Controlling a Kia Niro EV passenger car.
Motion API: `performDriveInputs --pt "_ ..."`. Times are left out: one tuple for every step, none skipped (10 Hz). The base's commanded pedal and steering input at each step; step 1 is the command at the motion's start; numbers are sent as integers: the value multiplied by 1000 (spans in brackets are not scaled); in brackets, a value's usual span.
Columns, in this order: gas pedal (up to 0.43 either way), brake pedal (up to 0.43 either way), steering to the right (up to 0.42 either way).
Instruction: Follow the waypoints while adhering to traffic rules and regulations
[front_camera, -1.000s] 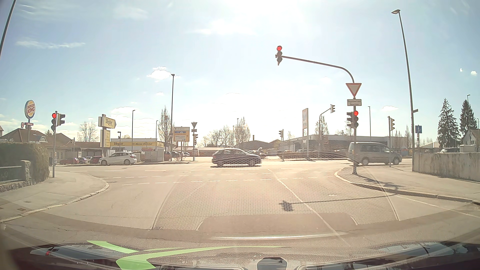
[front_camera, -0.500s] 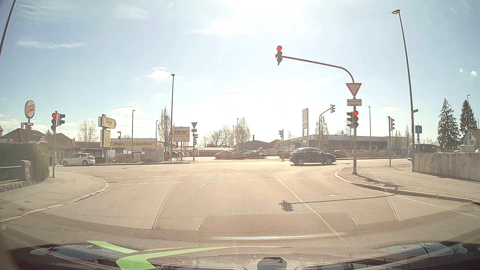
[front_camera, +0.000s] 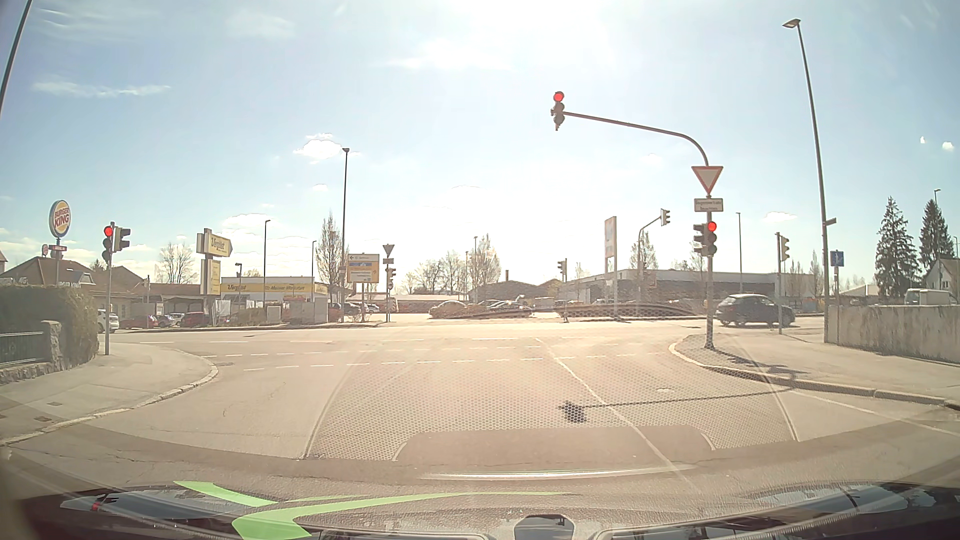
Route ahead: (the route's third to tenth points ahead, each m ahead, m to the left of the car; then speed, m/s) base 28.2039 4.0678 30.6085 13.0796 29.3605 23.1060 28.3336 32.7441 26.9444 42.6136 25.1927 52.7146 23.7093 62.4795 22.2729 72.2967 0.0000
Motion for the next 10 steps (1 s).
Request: performDriveInputs --pt "0 341 0" --pt "0 335 0" --pt "0 341 0" --pt "0 341 0" --pt "0 341 0" --pt "0 335 0" --pt "0 335 0" --pt "0 341 0" --pt "0 341 0" --pt "0 341 0"
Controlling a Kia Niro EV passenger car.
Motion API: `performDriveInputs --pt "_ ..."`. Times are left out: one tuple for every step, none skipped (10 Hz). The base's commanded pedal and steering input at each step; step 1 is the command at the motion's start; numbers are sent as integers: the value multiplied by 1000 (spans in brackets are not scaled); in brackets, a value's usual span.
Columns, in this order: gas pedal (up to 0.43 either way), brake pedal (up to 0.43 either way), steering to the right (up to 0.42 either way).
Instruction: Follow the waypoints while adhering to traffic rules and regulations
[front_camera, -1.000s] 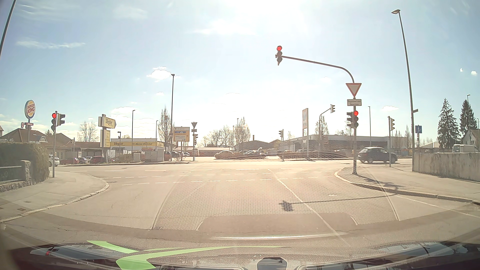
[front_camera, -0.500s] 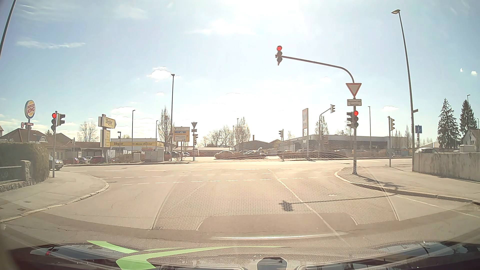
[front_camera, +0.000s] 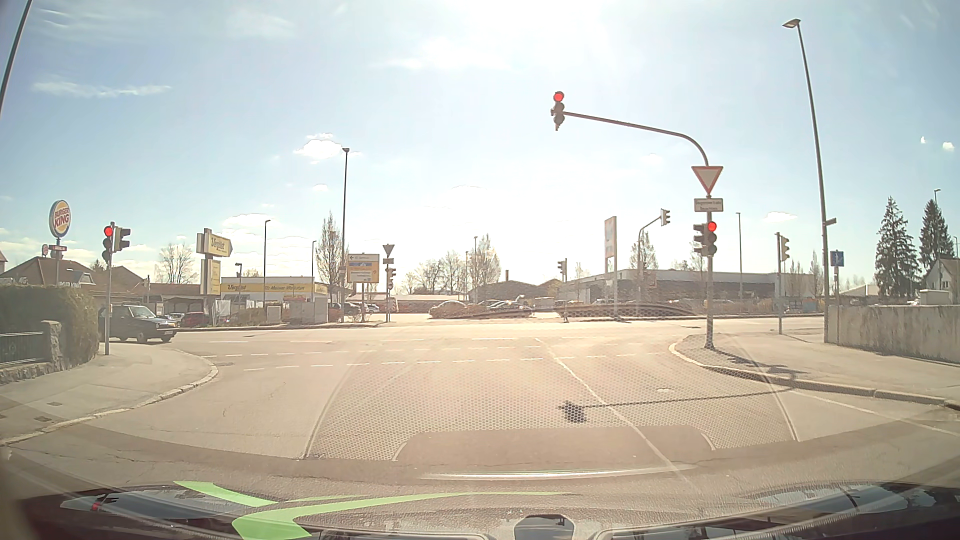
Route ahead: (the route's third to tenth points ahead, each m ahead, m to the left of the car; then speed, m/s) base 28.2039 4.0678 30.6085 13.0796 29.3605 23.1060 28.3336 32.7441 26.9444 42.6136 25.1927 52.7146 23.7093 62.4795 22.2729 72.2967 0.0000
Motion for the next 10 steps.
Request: performDriveInputs --pt "0 335 0" --pt "0 341 0" --pt "0 341 0" --pt "0 341 0" --pt "0 335 0" --pt "0 341 0" --pt "0 341 0" --pt "0 341 0" --pt "0 341 -1" --pt "0 341 0"
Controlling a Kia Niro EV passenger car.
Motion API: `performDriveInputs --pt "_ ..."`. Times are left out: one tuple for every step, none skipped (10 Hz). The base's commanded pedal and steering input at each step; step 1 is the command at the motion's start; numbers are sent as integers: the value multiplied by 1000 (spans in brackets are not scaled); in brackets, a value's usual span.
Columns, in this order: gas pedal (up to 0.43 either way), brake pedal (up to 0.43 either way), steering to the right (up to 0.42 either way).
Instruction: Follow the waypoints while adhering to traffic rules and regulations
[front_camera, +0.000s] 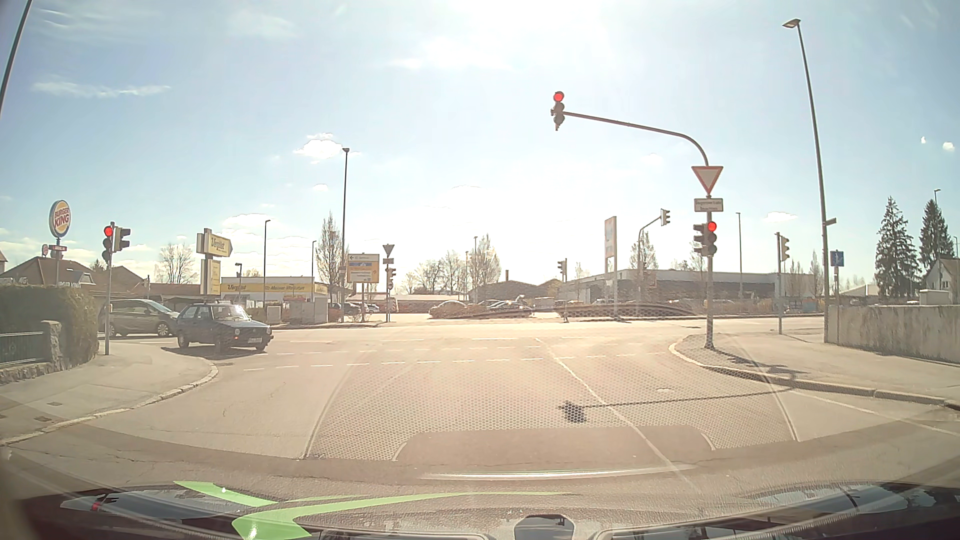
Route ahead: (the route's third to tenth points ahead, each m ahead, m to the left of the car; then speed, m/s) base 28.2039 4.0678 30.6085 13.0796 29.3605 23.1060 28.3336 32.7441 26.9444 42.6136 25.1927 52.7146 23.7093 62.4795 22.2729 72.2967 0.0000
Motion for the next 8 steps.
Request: performDriveInputs --pt "0 335 0" --pt "0 341 0" --pt "0 341 0" --pt "0 341 0" --pt "0 341 0" --pt "0 341 0" --pt "0 341 0" --pt "0 341 0"
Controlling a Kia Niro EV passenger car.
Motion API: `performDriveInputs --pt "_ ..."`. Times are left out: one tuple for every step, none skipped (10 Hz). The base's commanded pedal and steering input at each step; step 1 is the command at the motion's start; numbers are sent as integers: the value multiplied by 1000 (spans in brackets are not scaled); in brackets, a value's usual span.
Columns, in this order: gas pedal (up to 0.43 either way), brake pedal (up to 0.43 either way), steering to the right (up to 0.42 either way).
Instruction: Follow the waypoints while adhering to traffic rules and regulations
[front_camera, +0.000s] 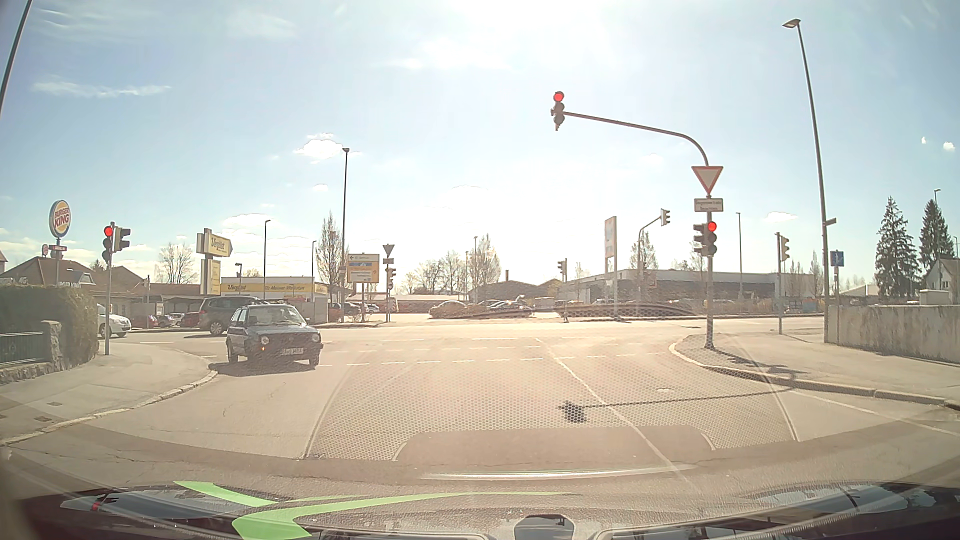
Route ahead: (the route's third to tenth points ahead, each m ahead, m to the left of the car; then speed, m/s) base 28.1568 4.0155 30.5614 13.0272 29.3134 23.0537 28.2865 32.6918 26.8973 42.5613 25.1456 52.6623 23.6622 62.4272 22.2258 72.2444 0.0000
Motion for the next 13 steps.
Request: performDriveInputs --pt "0 341 0" --pt "0 341 -1" --pt "0 335 -1" --pt "0 335 0" --pt "0 341 -1" --pt "0 341 0" --pt "0 335 0" --pt "0 335 0" --pt "0 341 -1" --pt "0 341 0" --pt "0 341 0" --pt "0 335 0" --pt "0 335 0"
